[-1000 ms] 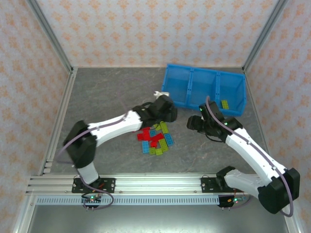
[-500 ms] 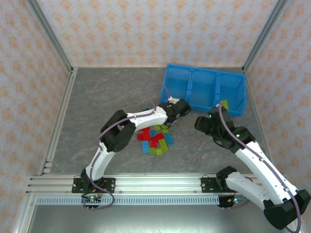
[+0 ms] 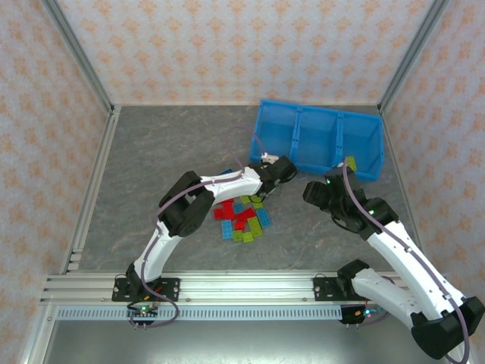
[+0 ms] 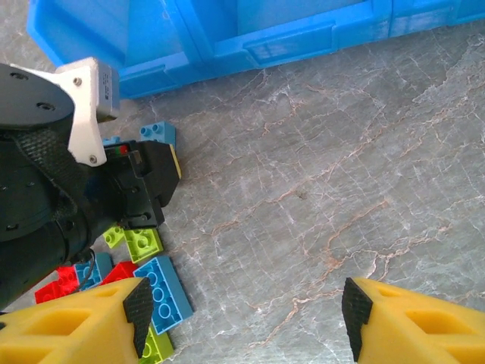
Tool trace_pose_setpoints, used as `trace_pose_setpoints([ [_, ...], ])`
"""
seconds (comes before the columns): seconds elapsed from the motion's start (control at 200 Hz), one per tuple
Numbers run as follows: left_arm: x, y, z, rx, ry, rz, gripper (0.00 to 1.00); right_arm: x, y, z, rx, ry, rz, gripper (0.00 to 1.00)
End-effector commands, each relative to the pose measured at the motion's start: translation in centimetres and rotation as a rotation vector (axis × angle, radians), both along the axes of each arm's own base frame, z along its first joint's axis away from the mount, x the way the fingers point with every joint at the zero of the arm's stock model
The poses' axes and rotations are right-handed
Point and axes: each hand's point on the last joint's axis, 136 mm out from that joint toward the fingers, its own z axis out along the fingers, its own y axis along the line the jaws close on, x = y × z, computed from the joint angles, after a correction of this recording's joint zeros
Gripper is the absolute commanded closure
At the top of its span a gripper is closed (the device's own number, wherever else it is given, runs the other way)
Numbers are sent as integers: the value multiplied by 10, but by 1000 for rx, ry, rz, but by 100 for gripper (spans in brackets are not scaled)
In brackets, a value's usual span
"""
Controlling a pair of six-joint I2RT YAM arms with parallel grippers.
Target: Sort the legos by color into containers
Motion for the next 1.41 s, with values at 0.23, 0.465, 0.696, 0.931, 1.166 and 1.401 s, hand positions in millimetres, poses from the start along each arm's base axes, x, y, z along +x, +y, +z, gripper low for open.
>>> trace_pose_setpoints([
  [0.23, -4, -68, 136, -264, -191, -146, 81, -5, -20, 32, 78, -144, -132, 31],
  [0.465, 53, -108, 149, -177, -330, -180, 81, -13, -28, 30, 93, -160, -164, 31],
  [0.696, 102, -132, 151, -260, -394, -219, 74, -19, -33, 32, 87, -164, -170, 31],
  [0.931, 105, -146, 175, -317, -464, -282, 49, -22, -35, 34, 88, -162, -176, 31],
  [1.166, 74, -136, 225, -345, -434, -312, 45, -19, -35, 32, 92, -169, -188, 31],
  [1.401, 14, -83, 286, -444, -477, -276, 49, -11, -24, 33, 95, -178, -135, 29],
])
